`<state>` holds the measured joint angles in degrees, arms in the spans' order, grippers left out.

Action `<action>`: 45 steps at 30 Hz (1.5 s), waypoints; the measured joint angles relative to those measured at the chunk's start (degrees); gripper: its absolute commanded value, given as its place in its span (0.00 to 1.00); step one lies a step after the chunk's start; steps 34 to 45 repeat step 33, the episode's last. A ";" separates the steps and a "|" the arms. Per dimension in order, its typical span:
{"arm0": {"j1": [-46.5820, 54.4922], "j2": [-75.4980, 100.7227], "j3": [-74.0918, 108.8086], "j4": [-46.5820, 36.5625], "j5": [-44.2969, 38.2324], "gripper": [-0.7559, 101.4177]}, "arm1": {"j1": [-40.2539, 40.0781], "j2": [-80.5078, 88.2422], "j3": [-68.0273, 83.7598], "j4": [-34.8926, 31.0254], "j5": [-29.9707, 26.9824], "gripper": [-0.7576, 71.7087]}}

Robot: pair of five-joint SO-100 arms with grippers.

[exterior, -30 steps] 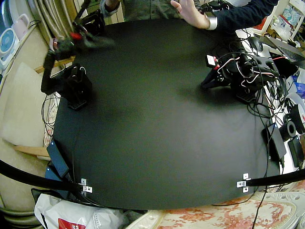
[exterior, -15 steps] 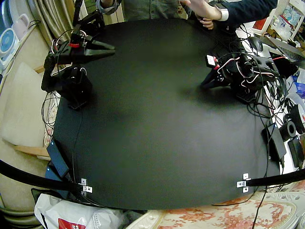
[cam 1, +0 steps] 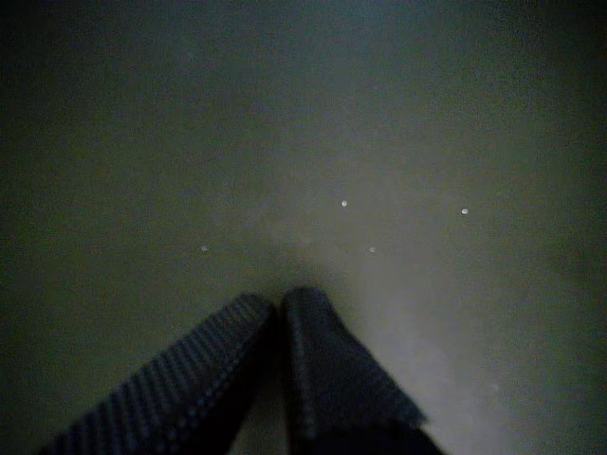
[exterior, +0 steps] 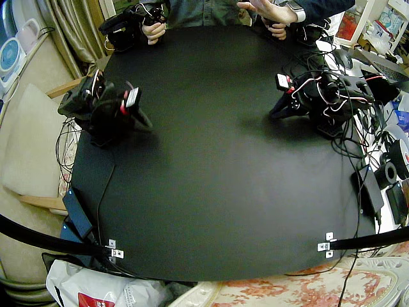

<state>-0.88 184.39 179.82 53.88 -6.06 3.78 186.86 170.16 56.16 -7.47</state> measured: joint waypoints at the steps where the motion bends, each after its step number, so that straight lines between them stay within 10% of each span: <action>1: 0.00 0.00 0.00 0.00 0.00 0.05 | 0.18 -0.53 2.02 0.09 -0.09 0.00; 45: 0.00 0.00 0.00 0.00 0.00 0.05 | 2.90 0.00 2.64 1.67 2.37 0.00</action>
